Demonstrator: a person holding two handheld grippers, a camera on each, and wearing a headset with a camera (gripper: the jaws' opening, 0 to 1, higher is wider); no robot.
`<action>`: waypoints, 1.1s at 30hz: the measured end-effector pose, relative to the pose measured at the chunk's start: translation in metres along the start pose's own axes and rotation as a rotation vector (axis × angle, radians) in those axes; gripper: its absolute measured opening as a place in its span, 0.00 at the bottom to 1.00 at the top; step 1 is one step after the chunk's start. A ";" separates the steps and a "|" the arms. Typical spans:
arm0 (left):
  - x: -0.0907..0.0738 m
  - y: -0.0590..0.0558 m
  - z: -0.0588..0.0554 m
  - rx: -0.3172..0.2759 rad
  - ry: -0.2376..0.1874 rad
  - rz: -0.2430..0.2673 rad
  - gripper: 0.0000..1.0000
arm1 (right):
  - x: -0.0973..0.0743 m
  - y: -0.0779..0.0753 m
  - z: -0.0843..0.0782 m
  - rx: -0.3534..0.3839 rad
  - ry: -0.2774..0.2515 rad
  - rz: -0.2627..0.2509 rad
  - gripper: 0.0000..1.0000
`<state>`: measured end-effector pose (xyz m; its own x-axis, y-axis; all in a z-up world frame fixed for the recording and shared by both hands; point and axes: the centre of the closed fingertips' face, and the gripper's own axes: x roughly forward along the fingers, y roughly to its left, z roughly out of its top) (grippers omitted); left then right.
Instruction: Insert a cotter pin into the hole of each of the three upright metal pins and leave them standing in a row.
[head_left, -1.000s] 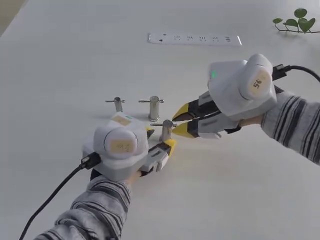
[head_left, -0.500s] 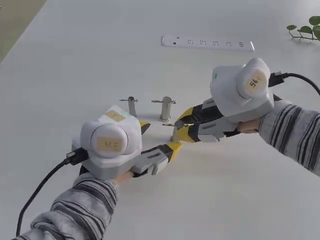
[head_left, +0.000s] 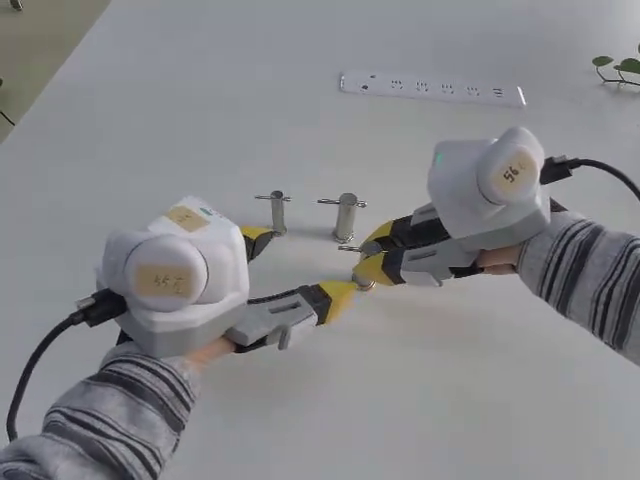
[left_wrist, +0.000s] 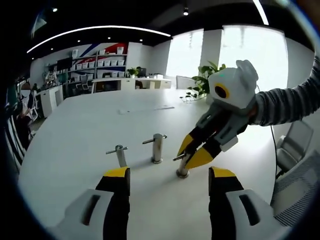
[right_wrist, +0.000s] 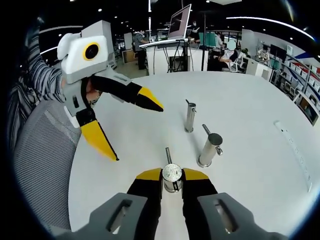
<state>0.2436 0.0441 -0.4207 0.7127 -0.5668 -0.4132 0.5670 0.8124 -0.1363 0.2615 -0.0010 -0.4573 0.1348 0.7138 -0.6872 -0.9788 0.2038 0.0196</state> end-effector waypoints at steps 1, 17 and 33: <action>-0.002 0.001 0.000 0.000 0.000 0.003 0.63 | 0.000 0.000 0.000 0.004 0.000 0.000 0.09; -0.019 0.021 0.004 0.010 -0.015 0.043 0.81 | -0.010 -0.012 0.002 0.010 -0.010 -0.011 0.08; -0.024 0.038 0.014 -0.032 -0.056 0.077 0.94 | -0.020 -0.045 -0.007 -0.012 0.026 -0.059 0.08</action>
<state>0.2535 0.0868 -0.4035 0.7761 -0.5085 -0.3730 0.4970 0.8573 -0.1347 0.3018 -0.0291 -0.4495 0.1887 0.6833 -0.7053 -0.9710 0.2370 -0.0303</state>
